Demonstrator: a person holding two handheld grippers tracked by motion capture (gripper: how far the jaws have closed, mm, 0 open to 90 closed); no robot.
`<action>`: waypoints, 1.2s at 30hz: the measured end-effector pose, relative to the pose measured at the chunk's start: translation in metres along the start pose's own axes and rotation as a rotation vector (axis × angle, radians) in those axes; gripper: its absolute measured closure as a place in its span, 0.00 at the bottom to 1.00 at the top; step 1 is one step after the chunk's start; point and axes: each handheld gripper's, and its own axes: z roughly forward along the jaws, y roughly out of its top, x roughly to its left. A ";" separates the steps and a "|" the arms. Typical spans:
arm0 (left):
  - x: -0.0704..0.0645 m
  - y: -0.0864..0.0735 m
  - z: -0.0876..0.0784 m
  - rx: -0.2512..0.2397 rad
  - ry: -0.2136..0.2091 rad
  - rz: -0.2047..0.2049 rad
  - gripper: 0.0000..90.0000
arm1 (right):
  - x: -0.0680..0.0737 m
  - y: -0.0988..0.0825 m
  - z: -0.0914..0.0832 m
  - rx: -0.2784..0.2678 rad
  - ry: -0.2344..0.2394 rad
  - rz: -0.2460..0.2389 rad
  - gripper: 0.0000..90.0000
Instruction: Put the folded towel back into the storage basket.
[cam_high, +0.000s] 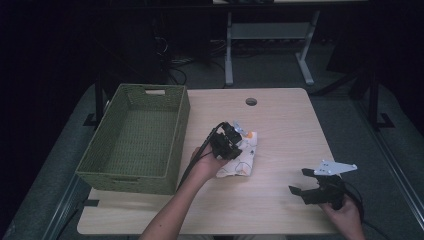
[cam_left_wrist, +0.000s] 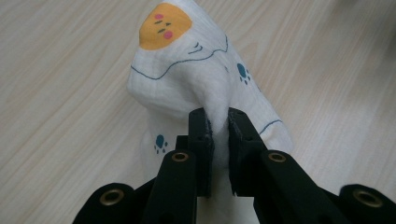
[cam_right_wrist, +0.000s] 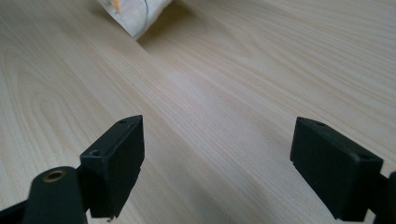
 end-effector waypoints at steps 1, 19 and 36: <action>0.000 0.001 -0.004 0.001 0.001 0.006 0.91 | 0.000 0.000 0.000 0.002 0.001 0.001 0.19; 0.012 0.003 -0.053 -0.028 0.011 0.012 0.91 | 0.000 0.000 0.002 0.007 -0.001 -0.003 0.19; 0.028 0.001 -0.090 -0.040 0.037 0.008 0.91 | 0.000 0.000 0.002 0.013 0.001 -0.003 0.19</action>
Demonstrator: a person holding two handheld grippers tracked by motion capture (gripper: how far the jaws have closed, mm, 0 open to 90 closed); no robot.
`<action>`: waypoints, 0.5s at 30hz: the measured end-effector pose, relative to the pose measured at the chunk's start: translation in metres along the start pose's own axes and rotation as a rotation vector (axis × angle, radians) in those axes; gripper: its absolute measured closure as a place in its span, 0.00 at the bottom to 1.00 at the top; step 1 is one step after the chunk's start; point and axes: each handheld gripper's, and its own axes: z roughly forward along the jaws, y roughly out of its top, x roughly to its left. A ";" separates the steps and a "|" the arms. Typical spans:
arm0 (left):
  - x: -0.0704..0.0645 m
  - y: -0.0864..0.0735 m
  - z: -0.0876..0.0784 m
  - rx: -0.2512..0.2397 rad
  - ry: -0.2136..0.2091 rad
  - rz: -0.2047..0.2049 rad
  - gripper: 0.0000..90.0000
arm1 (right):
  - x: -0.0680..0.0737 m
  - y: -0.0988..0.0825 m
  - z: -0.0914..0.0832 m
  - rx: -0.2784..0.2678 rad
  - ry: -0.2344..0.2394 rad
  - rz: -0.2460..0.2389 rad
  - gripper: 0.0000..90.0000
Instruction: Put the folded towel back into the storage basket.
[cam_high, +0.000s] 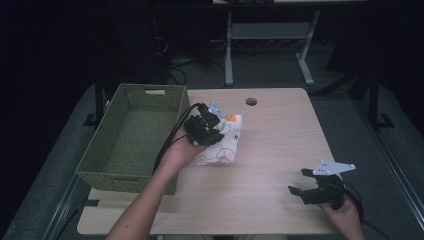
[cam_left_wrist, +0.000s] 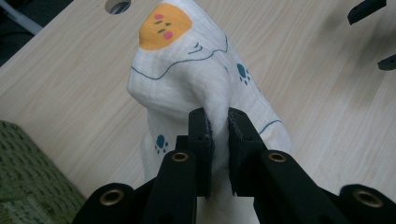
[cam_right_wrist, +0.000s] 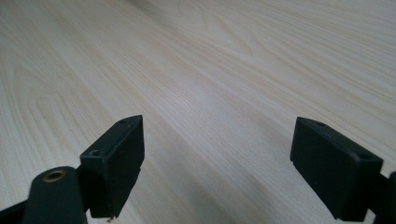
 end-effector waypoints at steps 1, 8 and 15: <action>0.001 0.000 -0.002 0.001 0.002 0.001 0.91 | 0.000 0.000 0.000 0.000 0.000 0.000 0.19; 0.012 -0.004 -0.015 0.004 0.011 -0.012 0.91 | 0.000 0.000 0.000 0.005 -0.004 -0.001 0.19; 0.022 -0.011 -0.023 0.019 0.022 -0.030 0.91 | 0.001 0.000 0.001 0.006 -0.003 0.003 0.19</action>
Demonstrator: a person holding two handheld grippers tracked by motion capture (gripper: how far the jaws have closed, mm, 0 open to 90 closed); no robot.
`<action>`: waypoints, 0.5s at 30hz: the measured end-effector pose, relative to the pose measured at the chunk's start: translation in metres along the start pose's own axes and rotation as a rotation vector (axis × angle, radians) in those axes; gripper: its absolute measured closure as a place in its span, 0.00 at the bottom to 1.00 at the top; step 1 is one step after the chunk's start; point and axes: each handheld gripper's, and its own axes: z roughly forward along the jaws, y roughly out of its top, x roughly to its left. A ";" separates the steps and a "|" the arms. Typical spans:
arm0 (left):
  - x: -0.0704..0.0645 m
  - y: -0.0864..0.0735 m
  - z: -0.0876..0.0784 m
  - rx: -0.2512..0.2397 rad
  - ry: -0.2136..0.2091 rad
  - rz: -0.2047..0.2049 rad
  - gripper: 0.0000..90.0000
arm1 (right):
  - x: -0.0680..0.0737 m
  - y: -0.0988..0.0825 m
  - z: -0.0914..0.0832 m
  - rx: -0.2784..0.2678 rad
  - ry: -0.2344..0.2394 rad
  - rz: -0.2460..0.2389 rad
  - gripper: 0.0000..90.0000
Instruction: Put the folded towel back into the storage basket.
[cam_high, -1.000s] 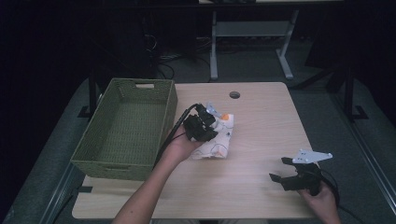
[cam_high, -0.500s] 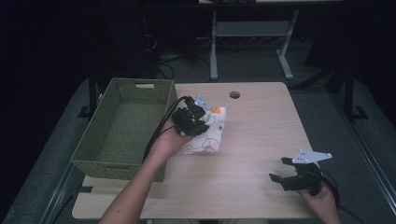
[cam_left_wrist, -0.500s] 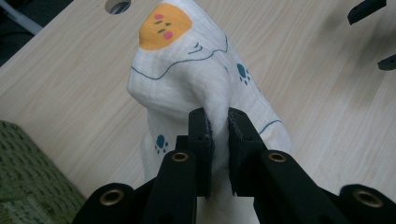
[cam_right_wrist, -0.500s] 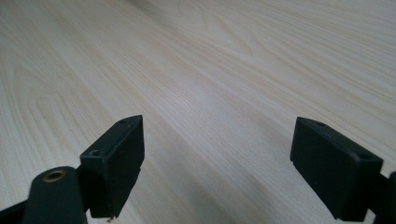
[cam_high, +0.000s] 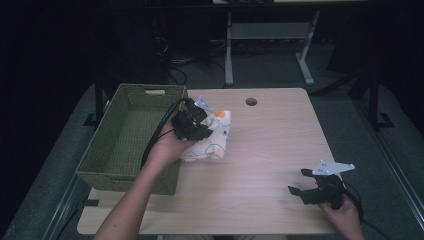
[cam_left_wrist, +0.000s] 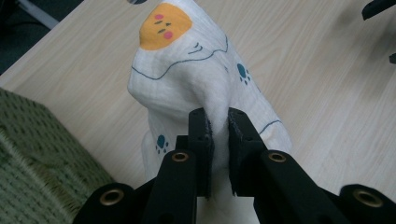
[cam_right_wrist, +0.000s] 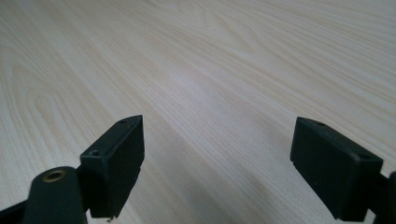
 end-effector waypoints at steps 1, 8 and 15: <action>0.002 -0.001 -0.002 -0.002 0.002 -0.008 0.91 | 0.000 0.000 0.000 0.001 0.000 0.000 0.19; 0.009 -0.004 -0.012 0.003 0.014 -0.012 0.91 | 0.000 0.000 0.001 0.003 -0.002 -0.001 0.19; 0.020 -0.010 -0.023 0.006 0.032 -0.033 0.91 | 0.000 0.000 0.002 0.004 -0.002 -0.003 0.19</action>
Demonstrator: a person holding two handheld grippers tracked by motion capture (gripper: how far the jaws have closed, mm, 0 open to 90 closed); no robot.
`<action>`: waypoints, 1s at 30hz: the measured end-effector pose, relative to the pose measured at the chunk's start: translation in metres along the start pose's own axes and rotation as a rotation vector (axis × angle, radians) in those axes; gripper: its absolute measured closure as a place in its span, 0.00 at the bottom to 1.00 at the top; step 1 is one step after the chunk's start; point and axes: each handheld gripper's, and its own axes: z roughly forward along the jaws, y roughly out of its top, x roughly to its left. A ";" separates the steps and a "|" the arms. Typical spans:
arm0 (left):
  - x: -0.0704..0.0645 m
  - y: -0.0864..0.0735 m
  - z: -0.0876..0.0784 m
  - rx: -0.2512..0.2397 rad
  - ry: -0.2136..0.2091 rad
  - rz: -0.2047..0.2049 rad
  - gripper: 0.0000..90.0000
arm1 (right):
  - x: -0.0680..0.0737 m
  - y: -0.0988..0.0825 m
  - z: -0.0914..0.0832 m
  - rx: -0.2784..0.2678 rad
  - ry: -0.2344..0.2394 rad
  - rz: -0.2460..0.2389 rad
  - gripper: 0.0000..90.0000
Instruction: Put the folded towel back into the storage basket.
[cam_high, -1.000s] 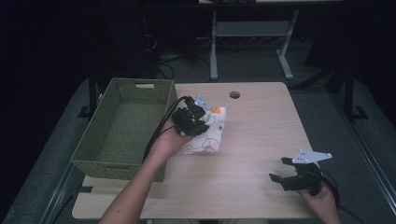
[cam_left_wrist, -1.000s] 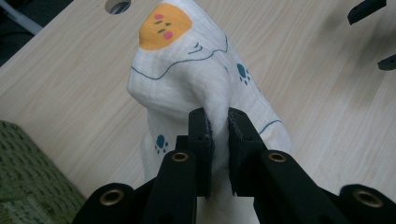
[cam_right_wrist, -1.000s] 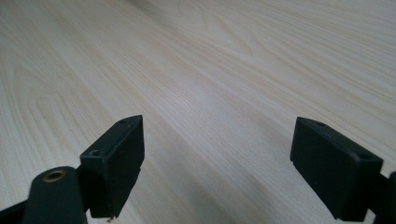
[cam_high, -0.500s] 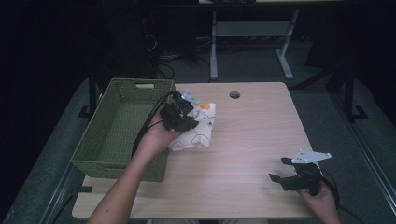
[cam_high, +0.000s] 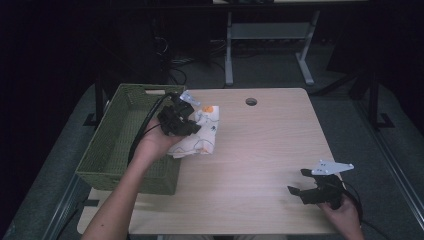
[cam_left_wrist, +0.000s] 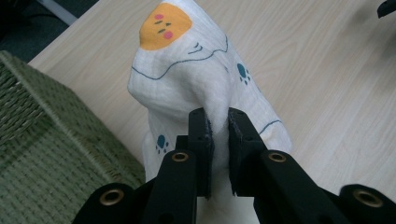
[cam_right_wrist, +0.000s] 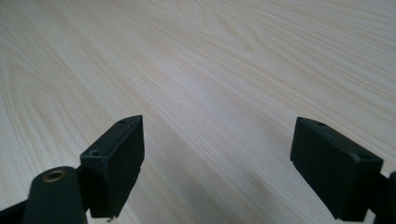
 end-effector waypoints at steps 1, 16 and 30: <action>0.001 -0.001 -0.001 0.000 0.000 -0.002 0.91 | 0.000 0.000 0.000 0.002 0.000 -0.001 0.19; 0.026 -0.019 -0.021 0.004 0.029 -0.050 0.91 | 0.001 0.000 0.003 0.008 -0.001 -0.002 0.19; 0.048 -0.045 -0.035 0.003 0.061 -0.105 0.91 | 0.001 0.001 0.004 0.015 -0.005 0.001 0.19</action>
